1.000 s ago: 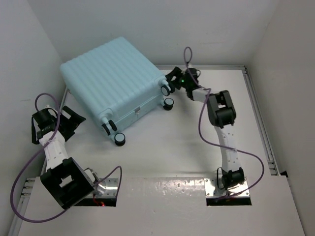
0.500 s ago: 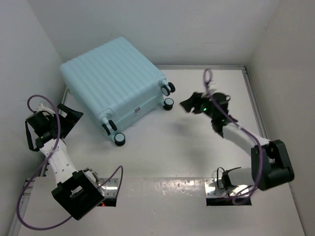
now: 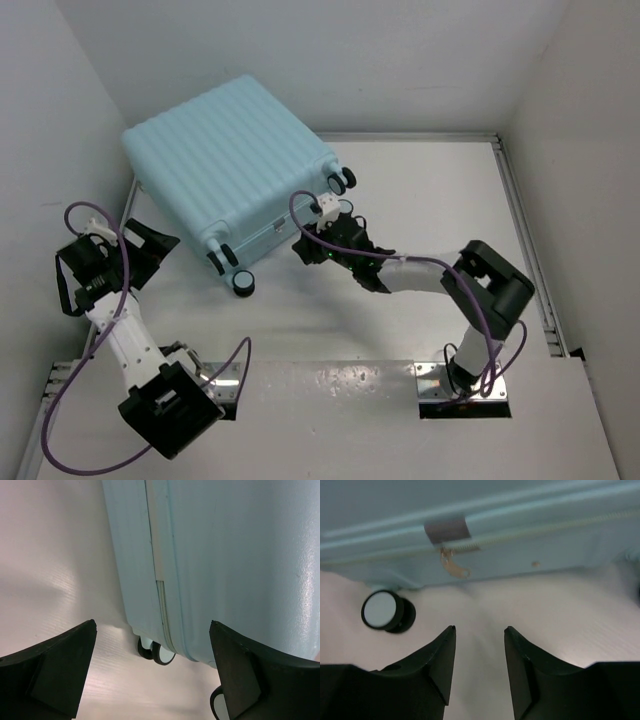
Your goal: Pack the luggage
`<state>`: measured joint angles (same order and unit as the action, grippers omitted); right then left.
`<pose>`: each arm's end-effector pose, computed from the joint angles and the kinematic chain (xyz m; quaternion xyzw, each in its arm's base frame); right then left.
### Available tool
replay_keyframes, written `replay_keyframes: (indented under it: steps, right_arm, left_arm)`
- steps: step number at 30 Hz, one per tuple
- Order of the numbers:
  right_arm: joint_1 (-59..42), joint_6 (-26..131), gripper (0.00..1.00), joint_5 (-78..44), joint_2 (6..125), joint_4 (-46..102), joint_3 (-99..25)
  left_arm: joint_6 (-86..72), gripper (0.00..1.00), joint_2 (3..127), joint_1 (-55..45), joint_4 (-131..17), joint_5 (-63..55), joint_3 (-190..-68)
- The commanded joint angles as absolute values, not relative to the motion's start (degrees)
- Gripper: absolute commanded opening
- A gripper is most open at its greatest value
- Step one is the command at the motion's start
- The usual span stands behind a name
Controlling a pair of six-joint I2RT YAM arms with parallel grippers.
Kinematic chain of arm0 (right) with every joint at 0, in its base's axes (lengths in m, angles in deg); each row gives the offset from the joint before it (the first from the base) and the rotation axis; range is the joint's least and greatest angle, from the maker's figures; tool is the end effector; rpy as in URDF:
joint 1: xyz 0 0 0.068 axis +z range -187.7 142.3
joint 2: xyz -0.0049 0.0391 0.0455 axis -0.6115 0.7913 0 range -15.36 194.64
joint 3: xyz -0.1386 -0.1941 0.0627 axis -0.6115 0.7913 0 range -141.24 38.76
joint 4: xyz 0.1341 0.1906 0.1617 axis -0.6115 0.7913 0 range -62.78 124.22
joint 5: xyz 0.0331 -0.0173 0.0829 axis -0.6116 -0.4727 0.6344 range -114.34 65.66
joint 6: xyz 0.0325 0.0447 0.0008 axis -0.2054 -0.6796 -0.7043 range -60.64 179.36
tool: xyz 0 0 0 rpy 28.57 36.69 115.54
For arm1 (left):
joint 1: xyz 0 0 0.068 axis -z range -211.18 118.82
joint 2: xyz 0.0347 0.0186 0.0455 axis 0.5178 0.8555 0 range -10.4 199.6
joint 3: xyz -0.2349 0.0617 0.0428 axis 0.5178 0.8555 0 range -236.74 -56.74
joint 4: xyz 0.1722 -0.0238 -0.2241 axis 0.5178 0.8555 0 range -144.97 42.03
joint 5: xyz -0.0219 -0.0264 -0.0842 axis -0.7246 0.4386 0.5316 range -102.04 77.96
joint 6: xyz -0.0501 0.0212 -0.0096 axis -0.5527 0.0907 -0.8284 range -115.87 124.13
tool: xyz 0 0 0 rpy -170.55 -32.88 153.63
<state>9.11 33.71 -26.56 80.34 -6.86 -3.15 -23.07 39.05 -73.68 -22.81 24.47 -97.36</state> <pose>0.2445 0.2582 0.1303 -0.1391 0.8057 0.3274 0.4736 0.1769 0.1316 0.2432 -0.3872 0.7834 -0.2301 0.4283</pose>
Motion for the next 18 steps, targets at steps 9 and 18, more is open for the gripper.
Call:
replay_keyframes:
  steps: [9,18]
  right_arm:
    - [11.52,35.28,0.44,-31.55,91.51,-13.12,-15.55]
    - [13.28,34.49,0.46,-31.28,93.35,-14.08,-15.9]
  left_arm:
    - [-20.91,0.98,36.88,-74.86,-20.43,23.91,-98.57]
    - [-19.87,0.98,38.73,-74.86,-20.43,23.91,-98.57]
